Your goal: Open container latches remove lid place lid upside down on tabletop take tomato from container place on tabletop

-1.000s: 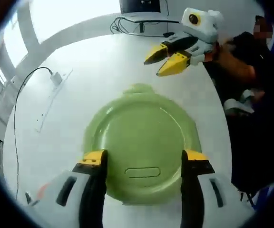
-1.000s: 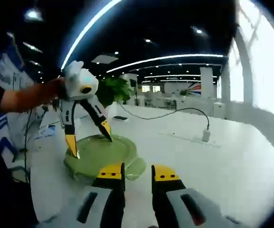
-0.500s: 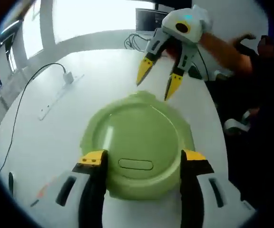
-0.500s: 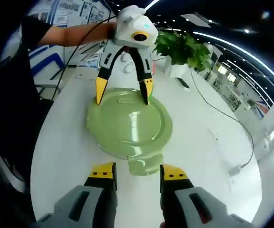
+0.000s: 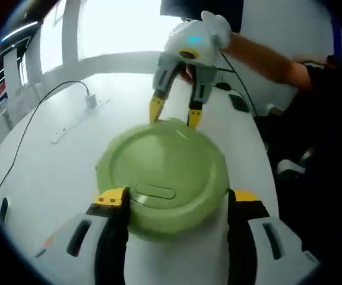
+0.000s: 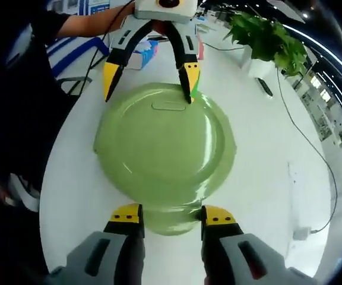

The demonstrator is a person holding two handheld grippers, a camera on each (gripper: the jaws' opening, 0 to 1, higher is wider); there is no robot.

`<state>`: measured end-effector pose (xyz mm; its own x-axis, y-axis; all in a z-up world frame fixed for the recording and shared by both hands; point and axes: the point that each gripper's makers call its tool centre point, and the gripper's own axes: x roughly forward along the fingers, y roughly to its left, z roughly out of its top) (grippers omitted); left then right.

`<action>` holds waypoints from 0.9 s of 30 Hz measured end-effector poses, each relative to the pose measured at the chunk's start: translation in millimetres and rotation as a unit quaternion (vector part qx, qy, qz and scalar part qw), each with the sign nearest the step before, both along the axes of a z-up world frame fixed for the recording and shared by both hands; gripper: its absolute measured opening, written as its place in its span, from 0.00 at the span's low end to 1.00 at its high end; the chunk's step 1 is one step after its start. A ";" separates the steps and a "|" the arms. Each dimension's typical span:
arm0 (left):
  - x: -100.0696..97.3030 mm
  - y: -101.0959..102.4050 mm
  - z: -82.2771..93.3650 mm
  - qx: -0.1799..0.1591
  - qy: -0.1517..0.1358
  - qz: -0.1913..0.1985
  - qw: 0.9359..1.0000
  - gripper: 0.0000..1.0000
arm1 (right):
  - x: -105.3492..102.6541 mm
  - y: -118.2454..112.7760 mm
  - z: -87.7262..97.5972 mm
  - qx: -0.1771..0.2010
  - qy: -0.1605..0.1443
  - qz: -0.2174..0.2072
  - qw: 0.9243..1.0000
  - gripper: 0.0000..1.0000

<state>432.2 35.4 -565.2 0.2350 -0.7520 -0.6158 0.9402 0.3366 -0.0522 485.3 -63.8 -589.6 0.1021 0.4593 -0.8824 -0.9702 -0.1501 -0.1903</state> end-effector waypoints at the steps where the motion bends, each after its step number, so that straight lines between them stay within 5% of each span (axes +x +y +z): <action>1: 0.8 -0.4 0.0 0.000 -0.002 0.000 1.000 0.59 | -0.1 -0.5 0.3 0.001 -0.002 -0.004 1.000 0.32; 10: -0.2 -1.1 1.1 -0.015 -0.005 0.008 1.000 0.56 | -26.2 -5.0 2.5 0.056 -0.002 -0.105 0.993 0.32; 19: -8.9 -2.6 0.1 0.004 -0.016 0.007 1.000 0.56 | -67.9 -1.8 4.1 0.121 -0.030 -0.246 0.961 0.32; 24: -17.5 12.6 3.0 0.007 -0.042 0.076 0.996 0.55 | -78.5 0.7 4.5 0.136 -0.034 -0.270 0.952 0.32; 27: -28.3 23.1 4.8 -0.023 -0.061 0.163 0.985 0.54 | -78.6 1.0 4.3 0.139 -0.034 -0.271 0.952 0.32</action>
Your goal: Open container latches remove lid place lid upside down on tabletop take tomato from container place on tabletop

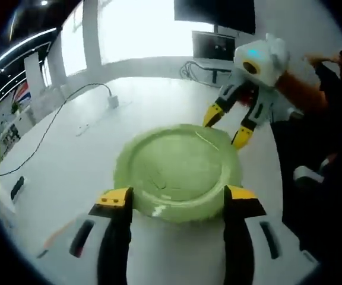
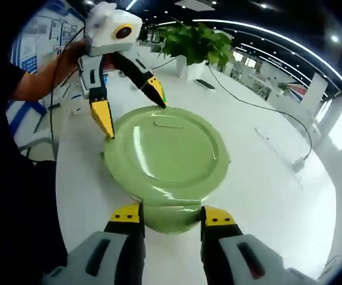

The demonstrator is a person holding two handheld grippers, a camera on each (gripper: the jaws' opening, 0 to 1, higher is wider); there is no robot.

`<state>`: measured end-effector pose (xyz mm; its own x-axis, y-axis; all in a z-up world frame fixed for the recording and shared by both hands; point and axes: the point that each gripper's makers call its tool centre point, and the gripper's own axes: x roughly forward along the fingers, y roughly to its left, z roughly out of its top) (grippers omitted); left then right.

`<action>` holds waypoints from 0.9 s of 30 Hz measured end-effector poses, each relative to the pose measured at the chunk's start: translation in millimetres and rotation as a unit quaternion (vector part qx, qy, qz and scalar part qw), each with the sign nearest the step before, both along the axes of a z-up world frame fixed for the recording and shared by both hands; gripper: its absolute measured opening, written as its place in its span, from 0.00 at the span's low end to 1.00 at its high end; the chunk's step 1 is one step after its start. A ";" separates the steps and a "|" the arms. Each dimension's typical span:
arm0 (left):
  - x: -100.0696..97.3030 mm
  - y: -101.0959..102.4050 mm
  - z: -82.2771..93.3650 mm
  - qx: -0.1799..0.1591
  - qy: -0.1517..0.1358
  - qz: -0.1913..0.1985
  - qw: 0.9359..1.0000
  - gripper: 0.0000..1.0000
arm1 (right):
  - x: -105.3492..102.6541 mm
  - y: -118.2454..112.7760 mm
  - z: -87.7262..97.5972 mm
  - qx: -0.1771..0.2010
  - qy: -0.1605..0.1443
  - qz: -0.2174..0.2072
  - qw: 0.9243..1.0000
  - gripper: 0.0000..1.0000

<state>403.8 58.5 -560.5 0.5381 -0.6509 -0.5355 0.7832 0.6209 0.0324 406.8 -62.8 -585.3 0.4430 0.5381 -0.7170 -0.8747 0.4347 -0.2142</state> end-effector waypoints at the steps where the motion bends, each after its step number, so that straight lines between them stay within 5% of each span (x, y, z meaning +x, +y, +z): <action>1: -5.3 3.3 -1.4 -0.010 -0.004 0.033 0.999 0.53 | -0.5 0.3 -0.4 0.000 0.000 -0.002 1.000 0.32; 3: -19.1 0.8 2.8 -0.039 -0.039 0.061 0.997 0.49 | -0.8 0.3 -1.0 -0.001 -0.005 -0.002 1.000 0.32; 8: -40.1 -9.2 -1.6 -0.096 -0.066 0.138 0.984 0.54 | 1.2 0.1 -1.0 0.010 -0.007 -0.004 1.000 0.32; 10: -43.8 -7.1 -3.1 -0.094 -0.068 0.176 0.978 0.51 | 1.7 0.2 -1.1 0.011 -0.009 -0.005 1.000 0.32; 13: -44.3 -0.4 -3.0 -0.074 -0.112 0.213 0.968 0.46 | -0.3 0.6 -1.3 0.015 -0.015 -0.012 1.000 0.32; 15: -42.0 1.7 -10.9 -0.045 -0.132 0.226 0.964 0.34 | -2.4 1.2 -0.6 0.024 -0.016 -0.022 0.999 0.32; 18: -42.5 -5.6 -15.9 -0.052 -0.141 0.226 0.963 0.32 | -5.9 0.4 1.3 0.043 -0.025 -0.035 0.998 0.32; 19: -38.8 1.6 -15.6 0.007 -0.175 0.213 0.961 0.28 | -6.4 0.0 1.9 0.048 -0.023 -0.037 0.998 0.31; 20: -38.7 -2.6 -14.9 0.003 -0.177 0.202 0.963 0.28 | -7.8 -1.4 3.8 0.055 -0.022 -0.037 0.998 0.31; 27: -36.6 3.0 -12.4 -0.014 -0.150 0.139 0.979 0.28 | -27.6 -0.4 7.3 0.084 -0.028 -0.071 0.993 0.31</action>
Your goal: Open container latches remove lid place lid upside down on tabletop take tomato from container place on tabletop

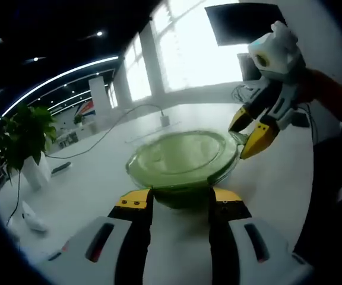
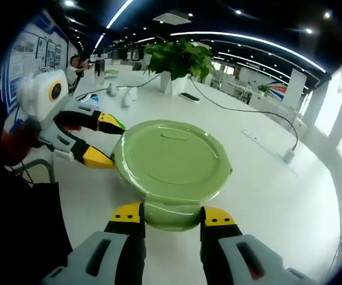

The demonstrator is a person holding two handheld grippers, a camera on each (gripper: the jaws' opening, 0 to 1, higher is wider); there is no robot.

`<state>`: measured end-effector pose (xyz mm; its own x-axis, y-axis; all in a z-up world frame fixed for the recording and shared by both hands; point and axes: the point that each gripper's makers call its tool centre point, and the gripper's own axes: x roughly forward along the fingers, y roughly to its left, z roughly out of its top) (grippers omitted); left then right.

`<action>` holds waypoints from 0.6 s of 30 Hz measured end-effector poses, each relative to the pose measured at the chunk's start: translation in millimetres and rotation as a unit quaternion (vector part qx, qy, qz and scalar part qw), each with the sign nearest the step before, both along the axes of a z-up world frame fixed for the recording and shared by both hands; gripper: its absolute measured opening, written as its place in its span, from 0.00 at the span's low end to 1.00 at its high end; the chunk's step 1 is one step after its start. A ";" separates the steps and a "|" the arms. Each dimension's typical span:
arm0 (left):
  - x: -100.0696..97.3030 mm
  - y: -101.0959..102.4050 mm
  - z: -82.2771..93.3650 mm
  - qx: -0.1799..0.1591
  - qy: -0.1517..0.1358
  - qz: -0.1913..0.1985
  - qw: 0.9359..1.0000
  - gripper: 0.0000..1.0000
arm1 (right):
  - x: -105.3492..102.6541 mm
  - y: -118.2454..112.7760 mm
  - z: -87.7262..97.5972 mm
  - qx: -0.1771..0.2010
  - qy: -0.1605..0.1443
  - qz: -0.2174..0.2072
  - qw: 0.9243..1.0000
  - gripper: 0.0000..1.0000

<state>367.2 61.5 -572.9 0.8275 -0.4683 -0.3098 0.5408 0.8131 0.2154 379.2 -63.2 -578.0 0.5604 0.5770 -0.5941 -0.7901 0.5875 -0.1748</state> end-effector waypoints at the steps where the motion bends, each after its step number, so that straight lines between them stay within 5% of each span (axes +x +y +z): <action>1: 0.8 1.1 0.3 -0.002 0.004 -0.012 1.000 0.28 | -4.5 1.2 0.5 0.006 0.000 -0.003 1.000 0.31; 7: 3.8 12.1 0.3 0.010 0.019 -0.084 0.996 0.28 | -27.6 12.0 2.2 0.050 0.003 -0.024 0.998 0.30; 10: 5.7 19.2 -2.2 0.035 0.017 -0.107 0.993 0.29 | -42.7 20.5 2.2 0.056 0.001 0.007 0.998 0.29; 18: 17.4 34.3 -8.6 0.008 0.044 -0.138 0.989 0.21 | -60.2 39.1 6.3 0.072 0.013 0.068 0.995 0.22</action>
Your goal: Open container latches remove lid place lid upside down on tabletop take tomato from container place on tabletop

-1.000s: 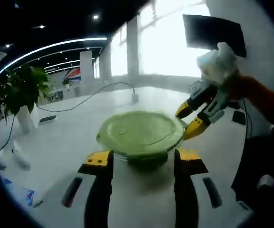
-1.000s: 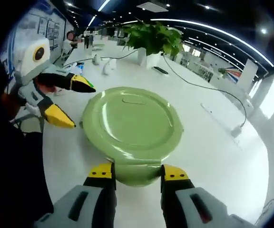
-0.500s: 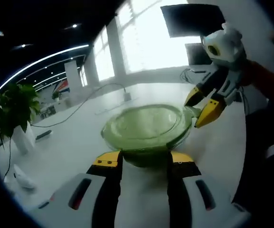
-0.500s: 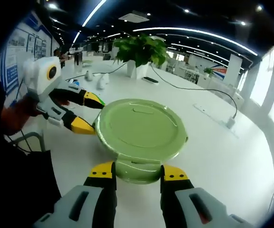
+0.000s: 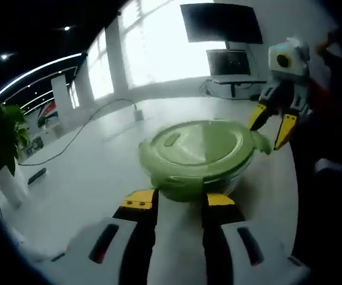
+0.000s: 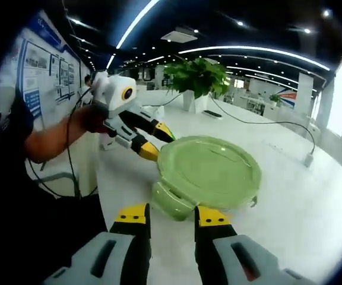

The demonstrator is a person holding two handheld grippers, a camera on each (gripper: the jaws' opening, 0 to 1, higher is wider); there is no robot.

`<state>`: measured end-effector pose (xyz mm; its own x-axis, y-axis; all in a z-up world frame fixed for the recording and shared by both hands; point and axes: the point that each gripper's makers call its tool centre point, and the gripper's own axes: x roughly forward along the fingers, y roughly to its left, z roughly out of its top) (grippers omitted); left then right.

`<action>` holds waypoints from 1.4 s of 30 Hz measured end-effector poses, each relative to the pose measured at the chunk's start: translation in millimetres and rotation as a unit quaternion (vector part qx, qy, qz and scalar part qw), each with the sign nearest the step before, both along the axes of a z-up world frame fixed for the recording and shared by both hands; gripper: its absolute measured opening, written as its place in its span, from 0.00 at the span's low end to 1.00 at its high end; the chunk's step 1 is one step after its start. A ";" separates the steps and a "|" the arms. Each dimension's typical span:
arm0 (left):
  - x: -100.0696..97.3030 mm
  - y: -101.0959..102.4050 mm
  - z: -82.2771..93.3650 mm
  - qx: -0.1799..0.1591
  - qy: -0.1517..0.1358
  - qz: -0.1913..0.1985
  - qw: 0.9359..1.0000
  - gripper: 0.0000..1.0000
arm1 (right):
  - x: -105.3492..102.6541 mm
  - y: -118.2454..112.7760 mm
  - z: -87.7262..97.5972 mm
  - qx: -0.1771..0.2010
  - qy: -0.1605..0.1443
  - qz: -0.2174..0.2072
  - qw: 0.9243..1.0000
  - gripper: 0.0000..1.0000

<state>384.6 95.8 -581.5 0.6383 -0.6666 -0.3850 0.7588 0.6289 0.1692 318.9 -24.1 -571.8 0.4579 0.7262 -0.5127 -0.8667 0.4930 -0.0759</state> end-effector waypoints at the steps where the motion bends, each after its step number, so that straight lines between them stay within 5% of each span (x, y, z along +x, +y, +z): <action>1: 1.3 0.8 -0.4 -0.002 0.004 -0.003 1.000 0.20 | -1.4 2.6 -0.4 -0.002 0.001 0.007 1.000 0.22; 16: 25.2 7.3 -0.7 0.041 0.022 -0.054 0.997 0.22 | -7.7 25.6 0.1 0.008 -0.001 0.043 0.999 0.21; 23: 17.0 12.5 7.4 0.017 0.032 -0.057 0.998 0.24 | -11.8 17.4 12.0 0.028 -0.016 0.053 0.998 0.21; 29: 9.0 15.8 28.2 0.038 0.022 -0.066 0.997 0.29 | 4.3 -5.1 21.3 0.058 -0.031 0.011 0.998 0.22; 35: 10.7 -9.7 50.4 0.060 0.042 -0.096 0.993 0.35 | 23.7 -24.6 28.1 0.123 -0.032 -0.060 0.990 0.22; 40: 25.3 -36.8 57.7 0.102 0.041 -0.137 0.985 0.36 | 41.5 -48.9 27.1 0.144 -0.045 -0.134 0.979 0.22; 42: 21.3 -47.9 53.6 0.121 0.063 -0.173 0.975 0.37 | 47.9 -60.2 25.4 0.146 -0.058 -0.168 0.973 0.21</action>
